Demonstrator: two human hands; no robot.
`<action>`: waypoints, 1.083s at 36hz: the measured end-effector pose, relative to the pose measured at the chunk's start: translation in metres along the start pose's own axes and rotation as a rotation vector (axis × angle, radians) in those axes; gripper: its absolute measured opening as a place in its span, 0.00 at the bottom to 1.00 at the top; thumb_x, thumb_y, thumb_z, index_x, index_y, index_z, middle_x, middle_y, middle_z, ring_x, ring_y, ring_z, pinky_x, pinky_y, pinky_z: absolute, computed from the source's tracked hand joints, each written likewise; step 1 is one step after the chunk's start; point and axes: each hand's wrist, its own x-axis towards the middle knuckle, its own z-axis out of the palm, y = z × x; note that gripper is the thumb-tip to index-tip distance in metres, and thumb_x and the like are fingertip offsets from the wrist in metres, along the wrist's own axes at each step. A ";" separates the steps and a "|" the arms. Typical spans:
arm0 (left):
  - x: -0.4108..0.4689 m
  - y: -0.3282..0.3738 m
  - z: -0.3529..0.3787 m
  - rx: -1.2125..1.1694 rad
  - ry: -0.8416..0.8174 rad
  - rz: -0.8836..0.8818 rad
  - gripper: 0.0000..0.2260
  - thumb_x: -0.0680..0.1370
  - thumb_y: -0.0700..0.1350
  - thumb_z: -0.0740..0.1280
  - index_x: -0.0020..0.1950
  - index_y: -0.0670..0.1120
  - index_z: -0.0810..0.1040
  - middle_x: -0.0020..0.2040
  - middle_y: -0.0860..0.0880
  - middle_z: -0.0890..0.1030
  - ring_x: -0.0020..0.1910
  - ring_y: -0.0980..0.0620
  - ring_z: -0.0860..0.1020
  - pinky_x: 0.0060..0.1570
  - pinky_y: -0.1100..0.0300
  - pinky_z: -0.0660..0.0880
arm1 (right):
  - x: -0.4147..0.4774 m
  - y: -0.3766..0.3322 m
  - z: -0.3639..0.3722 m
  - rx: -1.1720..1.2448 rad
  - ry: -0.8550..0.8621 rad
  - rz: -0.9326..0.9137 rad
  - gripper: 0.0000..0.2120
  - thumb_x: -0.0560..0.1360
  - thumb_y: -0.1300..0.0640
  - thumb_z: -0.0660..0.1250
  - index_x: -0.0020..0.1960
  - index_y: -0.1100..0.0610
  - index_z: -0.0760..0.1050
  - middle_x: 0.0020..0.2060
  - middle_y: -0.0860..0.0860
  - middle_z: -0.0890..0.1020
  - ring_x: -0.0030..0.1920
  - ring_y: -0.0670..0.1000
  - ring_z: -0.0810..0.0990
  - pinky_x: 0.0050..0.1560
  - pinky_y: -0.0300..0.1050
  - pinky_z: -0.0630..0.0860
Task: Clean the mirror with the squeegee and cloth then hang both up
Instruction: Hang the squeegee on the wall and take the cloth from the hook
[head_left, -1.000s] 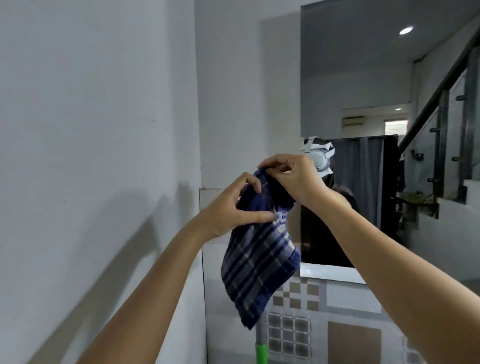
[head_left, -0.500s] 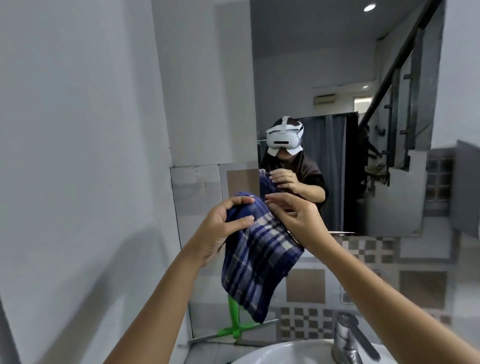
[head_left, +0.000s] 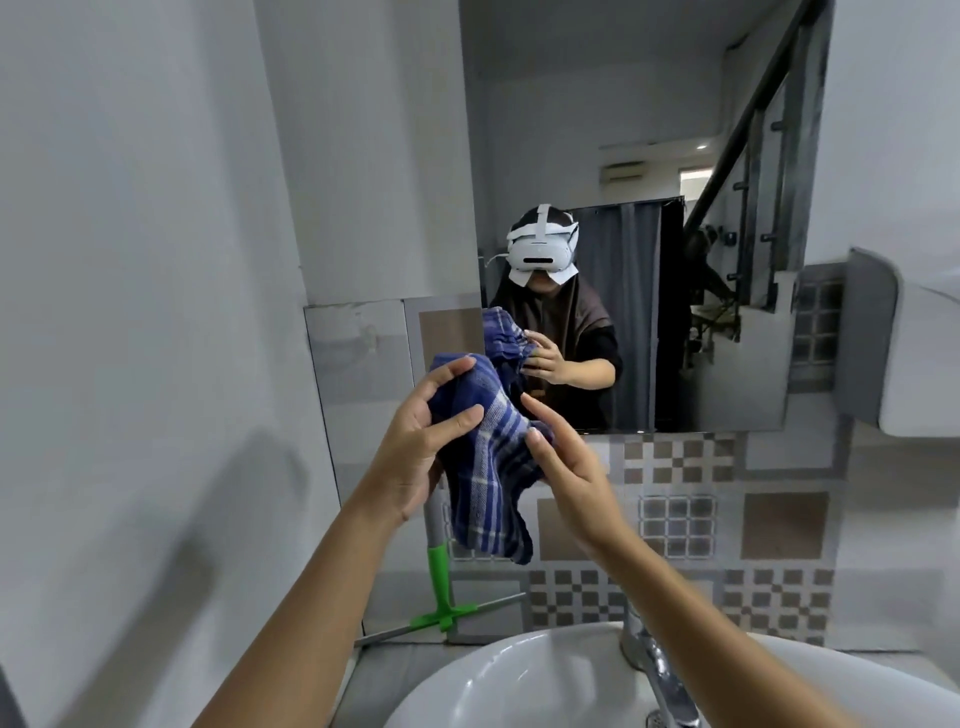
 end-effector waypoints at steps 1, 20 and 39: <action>-0.001 0.000 0.000 -0.002 -0.008 -0.002 0.21 0.69 0.37 0.70 0.61 0.49 0.76 0.60 0.45 0.79 0.57 0.47 0.78 0.57 0.54 0.75 | 0.001 0.000 0.002 0.019 0.009 0.007 0.19 0.75 0.50 0.60 0.65 0.47 0.69 0.58 0.49 0.79 0.58 0.46 0.78 0.53 0.39 0.76; -0.002 -0.002 -0.001 -0.016 -0.028 0.083 0.21 0.70 0.35 0.66 0.61 0.50 0.74 0.63 0.42 0.74 0.58 0.46 0.76 0.56 0.52 0.76 | 0.002 -0.004 0.006 0.207 -0.018 0.123 0.14 0.75 0.48 0.59 0.61 0.45 0.70 0.56 0.51 0.79 0.52 0.47 0.80 0.45 0.39 0.77; 0.011 -0.014 0.010 0.417 -0.034 0.138 0.20 0.74 0.35 0.68 0.61 0.54 0.74 0.63 0.53 0.75 0.62 0.54 0.75 0.59 0.58 0.74 | 0.012 -0.026 -0.032 0.183 0.138 0.078 0.17 0.74 0.66 0.67 0.60 0.53 0.75 0.54 0.56 0.81 0.55 0.55 0.80 0.55 0.54 0.77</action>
